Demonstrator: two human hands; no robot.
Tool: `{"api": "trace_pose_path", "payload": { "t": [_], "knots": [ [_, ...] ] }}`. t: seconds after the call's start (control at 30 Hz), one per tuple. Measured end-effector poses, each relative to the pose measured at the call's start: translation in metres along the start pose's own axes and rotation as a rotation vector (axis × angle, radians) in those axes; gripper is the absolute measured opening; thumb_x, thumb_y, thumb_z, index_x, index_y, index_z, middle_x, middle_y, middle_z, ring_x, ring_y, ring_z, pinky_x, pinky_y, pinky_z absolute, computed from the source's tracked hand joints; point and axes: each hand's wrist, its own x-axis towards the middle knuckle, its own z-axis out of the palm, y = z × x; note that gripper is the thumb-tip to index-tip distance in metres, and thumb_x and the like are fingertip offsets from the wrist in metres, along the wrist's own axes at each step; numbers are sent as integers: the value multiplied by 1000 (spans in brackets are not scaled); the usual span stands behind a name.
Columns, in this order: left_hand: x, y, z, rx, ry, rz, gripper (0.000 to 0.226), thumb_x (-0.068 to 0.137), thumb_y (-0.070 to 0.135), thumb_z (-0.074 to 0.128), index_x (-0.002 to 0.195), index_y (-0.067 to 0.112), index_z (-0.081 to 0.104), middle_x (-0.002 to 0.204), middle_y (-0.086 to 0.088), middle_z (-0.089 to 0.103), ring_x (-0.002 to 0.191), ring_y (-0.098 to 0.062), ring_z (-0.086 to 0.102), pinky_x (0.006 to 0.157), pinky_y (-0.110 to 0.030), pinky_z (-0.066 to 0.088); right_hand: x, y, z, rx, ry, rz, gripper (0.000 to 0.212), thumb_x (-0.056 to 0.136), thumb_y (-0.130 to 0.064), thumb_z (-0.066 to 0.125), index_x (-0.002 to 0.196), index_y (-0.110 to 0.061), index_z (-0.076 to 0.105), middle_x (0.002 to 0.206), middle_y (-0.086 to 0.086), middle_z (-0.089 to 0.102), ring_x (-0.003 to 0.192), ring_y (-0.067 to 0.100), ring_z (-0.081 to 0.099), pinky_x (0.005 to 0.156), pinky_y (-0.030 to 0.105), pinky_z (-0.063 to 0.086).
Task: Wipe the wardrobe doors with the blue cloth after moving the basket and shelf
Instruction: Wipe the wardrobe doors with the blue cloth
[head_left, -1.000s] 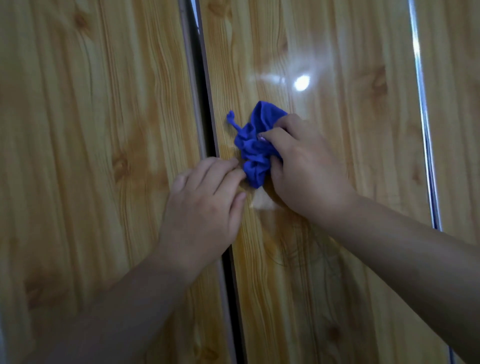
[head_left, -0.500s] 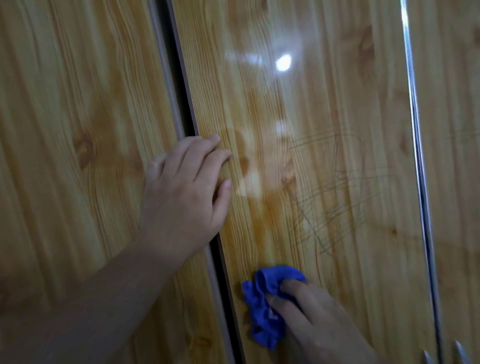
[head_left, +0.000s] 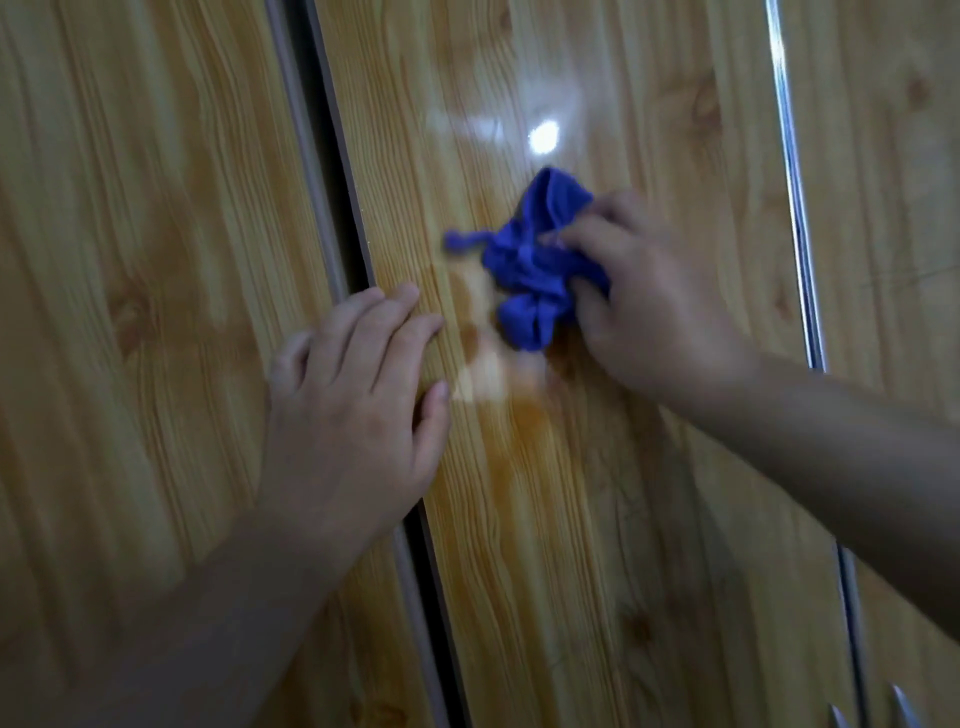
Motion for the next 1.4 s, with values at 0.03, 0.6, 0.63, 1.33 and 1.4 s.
{"api": "trace_pose_path", "payload": {
  "t": [0.03, 0.6, 0.63, 1.33, 1.4],
  "knots": [
    [0, 0, 1, 4, 9, 0, 46, 98, 39, 55, 138, 16, 60, 150, -4, 56, 143, -25, 48, 110, -47, 34, 15, 5, -2, -13, 38, 15, 27, 87, -5, 57, 111, -4, 70, 114, 15, 60, 105, 30, 59, 87, 24, 40],
    [0, 6, 5, 49, 18, -23, 50, 96, 43, 55, 137, 13, 58, 149, -7, 56, 142, -28, 47, 104, -52, 37, -202, -49, 39, 327, -402, 447, 28, 81, -65, 47, 102, -53, 60, 100, -38, 60, 87, -15, 58, 80, 12, 48],
    [0, 6, 5, 49, 17, -23, 51, 97, 43, 55, 137, 13, 58, 149, -7, 55, 142, -29, 47, 103, -52, 38, -222, -53, 45, 342, -470, 440, 35, 74, -73, 43, 107, -63, 52, 106, -47, 53, 95, -20, 54, 86, 15, 46],
    [-5, 7, 6, -4, 38, -33, 49, 98, 43, 54, 137, 14, 57, 150, -6, 53, 144, -27, 45, 102, -53, 38, 10, 73, -32, -105, 109, 294, 34, 91, -12, 54, 123, -14, 67, 126, 9, 58, 115, 22, 56, 89, 10, 30],
    [-4, 6, 8, -21, 35, -29, 50, 98, 43, 53, 138, 13, 56, 150, -8, 53, 143, -30, 45, 103, -57, 41, 5, 73, -32, -91, 104, 295, 33, 91, -11, 54, 120, -13, 67, 124, 9, 58, 112, 21, 56, 88, 14, 34]
  ]
}}
